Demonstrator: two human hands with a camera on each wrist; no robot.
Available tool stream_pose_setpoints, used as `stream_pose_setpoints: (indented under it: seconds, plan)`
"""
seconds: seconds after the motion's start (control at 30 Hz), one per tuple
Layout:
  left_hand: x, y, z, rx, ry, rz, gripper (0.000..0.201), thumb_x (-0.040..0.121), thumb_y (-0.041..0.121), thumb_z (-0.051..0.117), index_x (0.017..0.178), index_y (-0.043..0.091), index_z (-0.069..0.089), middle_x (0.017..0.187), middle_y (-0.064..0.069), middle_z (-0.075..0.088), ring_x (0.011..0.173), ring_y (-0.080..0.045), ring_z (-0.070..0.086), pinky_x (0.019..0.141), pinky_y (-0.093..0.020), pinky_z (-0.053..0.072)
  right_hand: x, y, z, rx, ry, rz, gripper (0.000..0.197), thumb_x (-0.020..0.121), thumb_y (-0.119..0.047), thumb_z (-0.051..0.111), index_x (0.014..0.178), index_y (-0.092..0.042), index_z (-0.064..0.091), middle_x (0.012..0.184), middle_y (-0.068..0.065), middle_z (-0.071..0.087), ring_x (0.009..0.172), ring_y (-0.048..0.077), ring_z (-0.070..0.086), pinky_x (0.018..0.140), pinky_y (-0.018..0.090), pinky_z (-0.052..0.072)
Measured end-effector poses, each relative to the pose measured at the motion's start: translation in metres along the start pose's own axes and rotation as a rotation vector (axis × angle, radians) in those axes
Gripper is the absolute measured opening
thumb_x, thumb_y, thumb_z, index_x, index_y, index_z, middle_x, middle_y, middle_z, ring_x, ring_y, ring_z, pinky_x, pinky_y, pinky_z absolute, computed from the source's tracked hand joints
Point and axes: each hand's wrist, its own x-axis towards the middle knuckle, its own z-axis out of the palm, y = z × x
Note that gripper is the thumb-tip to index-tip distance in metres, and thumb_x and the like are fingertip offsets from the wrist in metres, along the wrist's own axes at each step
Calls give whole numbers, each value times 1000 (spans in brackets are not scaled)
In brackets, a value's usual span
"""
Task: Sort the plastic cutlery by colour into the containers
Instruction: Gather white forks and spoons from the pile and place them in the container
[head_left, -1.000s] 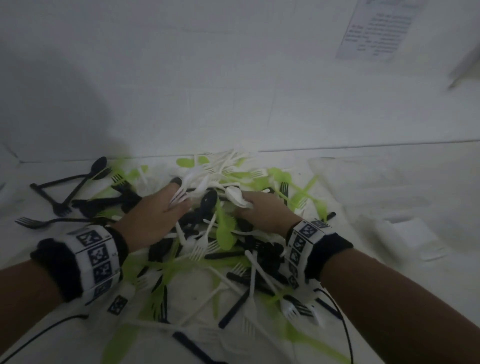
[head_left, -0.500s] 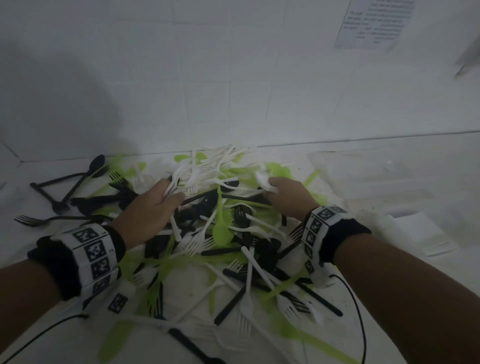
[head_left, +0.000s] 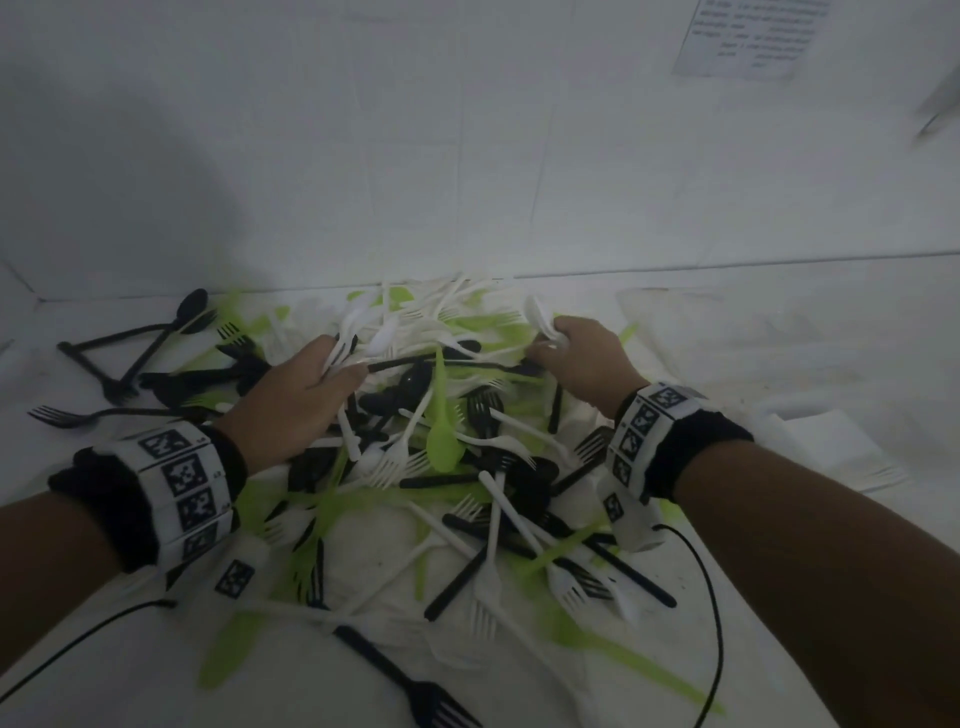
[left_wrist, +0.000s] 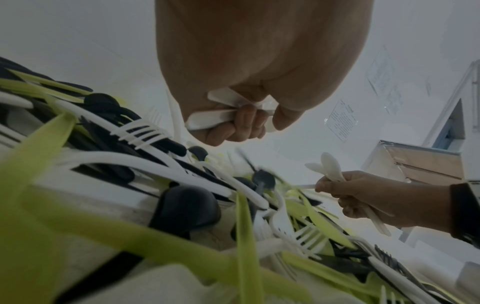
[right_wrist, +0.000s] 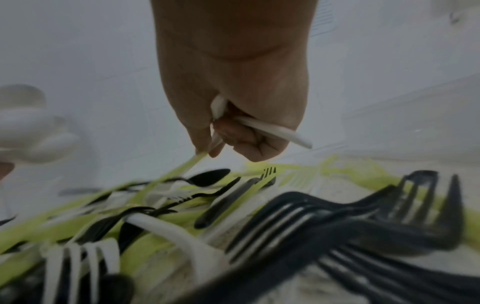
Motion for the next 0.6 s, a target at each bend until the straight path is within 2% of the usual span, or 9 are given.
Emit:
stream_pose_setpoints:
  seconds: [0.1, 0.2, 0.27, 0.3, 0.37, 0.4, 0.47, 0.53, 0.6]
  plan:
    - [-4, 1, 2, -30, -10, 5, 32, 106, 37, 48, 77, 25, 40, 59, 12, 45, 46, 1, 42, 55, -32, 30, -14, -1, -4, 16, 36, 0, 38, 96, -39, 64, 78, -8, 52, 73, 4, 54, 65, 17, 48, 56, 32, 32]
    - [-7, 2, 4, -45, -28, 32, 32, 106, 37, 48, 77, 26, 40, 52, 19, 45, 47, -1, 42, 56, -32, 30, -31, 5, -6, 153, 97, 9, 35, 100, -35, 59, 84, -5, 48, 74, 2, 51, 65, 17, 47, 58, 34, 35]
    - [-6, -2, 5, -40, -28, 48, 34, 105, 40, 49, 78, 21, 40, 59, 15, 41, 52, -4, 39, 59, -33, 31, -42, 10, -9, 291, 153, 19, 30, 101, -34, 58, 90, -6, 56, 79, 2, 59, 71, 18, 54, 64, 38, 42]
    - [-6, -3, 4, -34, -33, 52, 34, 104, 42, 49, 81, 17, 44, 65, 12, 43, 58, -10, 44, 61, -35, 34, -47, 11, -12, 351, 177, 33, 26, 101, -33, 58, 87, -12, 58, 78, -1, 59, 70, 15, 54, 64, 36, 42]
    - [-6, -2, 4, -45, -52, 65, 40, 101, 50, 49, 94, 11, 53, 81, -8, 57, 75, -26, 57, 72, -41, 45, -53, 15, -15, 392, 211, 61, 26, 102, -33, 57, 77, -26, 54, 74, -8, 52, 67, 12, 48, 65, 32, 39]
    - [-6, -2, 4, -51, -55, 68, 45, 97, 55, 47, 101, 11, 55, 90, -15, 61, 83, -31, 60, 79, -44, 49, -56, 17, -15, 385, 210, 74, 27, 101, -37, 57, 76, -28, 52, 75, -9, 50, 69, 13, 47, 67, 32, 39]
    - [-5, 0, 6, -46, -55, 79, 45, 98, 54, 44, 108, 11, 55, 97, -22, 62, 88, -36, 61, 85, -49, 50, -60, 20, -16, 298, 119, 97, 34, 99, -48, 57, 78, -23, 51, 79, -4, 50, 73, 16, 47, 70, 33, 37]
    - [-5, 0, 8, -27, -65, 92, 34, 103, 43, 44, 115, 14, 53, 100, -23, 64, 90, -39, 62, 86, -54, 50, -68, 18, -15, 100, -70, 61, 46, 101, -49, 56, 74, -12, 54, 71, 3, 52, 66, 20, 49, 63, 34, 35]
    - [-4, -1, 10, -8, -102, 112, 29, 100, 40, 43, 116, 17, 52, 98, -22, 66, 88, -39, 64, 82, -55, 52, -77, 16, -10, -72, -213, -5, 48, 102, -48, 56, 78, -7, 59, 71, 4, 58, 64, 20, 54, 60, 33, 37]
